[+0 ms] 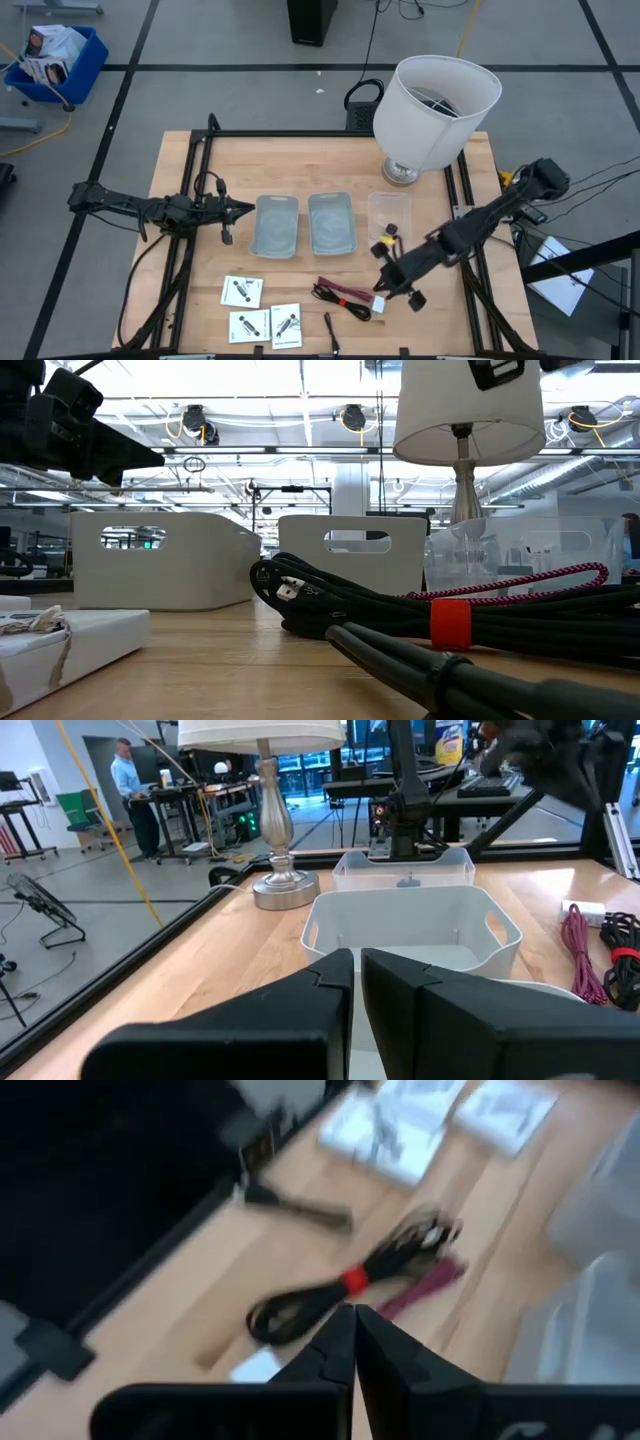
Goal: Pick and place items into bin
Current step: Put the white charger adapter into the transparent bin
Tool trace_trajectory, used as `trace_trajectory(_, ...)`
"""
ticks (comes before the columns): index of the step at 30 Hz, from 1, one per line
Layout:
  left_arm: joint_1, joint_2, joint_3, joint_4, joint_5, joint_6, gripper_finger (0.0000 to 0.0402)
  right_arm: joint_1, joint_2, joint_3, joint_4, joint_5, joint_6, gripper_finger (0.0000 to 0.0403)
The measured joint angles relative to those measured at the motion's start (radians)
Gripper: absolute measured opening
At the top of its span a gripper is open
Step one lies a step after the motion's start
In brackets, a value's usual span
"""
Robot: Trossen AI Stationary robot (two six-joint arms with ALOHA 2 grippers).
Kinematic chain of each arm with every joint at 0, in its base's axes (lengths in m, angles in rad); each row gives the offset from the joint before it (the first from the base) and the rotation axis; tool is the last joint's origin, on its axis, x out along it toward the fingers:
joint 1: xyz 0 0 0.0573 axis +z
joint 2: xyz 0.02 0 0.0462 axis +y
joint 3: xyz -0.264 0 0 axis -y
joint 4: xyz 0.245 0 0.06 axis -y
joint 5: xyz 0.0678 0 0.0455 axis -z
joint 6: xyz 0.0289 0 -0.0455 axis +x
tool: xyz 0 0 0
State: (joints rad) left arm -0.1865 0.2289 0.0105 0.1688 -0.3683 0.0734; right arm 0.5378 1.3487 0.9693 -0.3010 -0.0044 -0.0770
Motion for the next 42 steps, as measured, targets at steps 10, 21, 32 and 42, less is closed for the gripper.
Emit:
trace_trajectory(10, 0.0, 0.0, 0.0, -0.002, 0.0, 0.0, 0.0033, 0.055, 0.172, 0.04, -0.077, -0.053, 0.077, 0.0074)
trace_trajectory(21, 0.0, 0.0, 0.0, -0.001, 0.0, 0.0, 0.0033, 0.077, 0.206, 0.04, -0.014, 0.028, -0.018, 0.0218)
trace_trajectory(32, 0.0, 0.0, 0.0, -0.002, 0.0, 0.0, 0.0033, 0.093, 0.281, 0.04, -0.046, -0.026, -0.16, 0.022)
trace_trajectory(42, 0.0, 0.0, 0.0, -0.002, 0.0, 0.0, 0.0033, 0.093, 0.371, 0.04, -0.025, -0.051, -0.208, 0.0215)
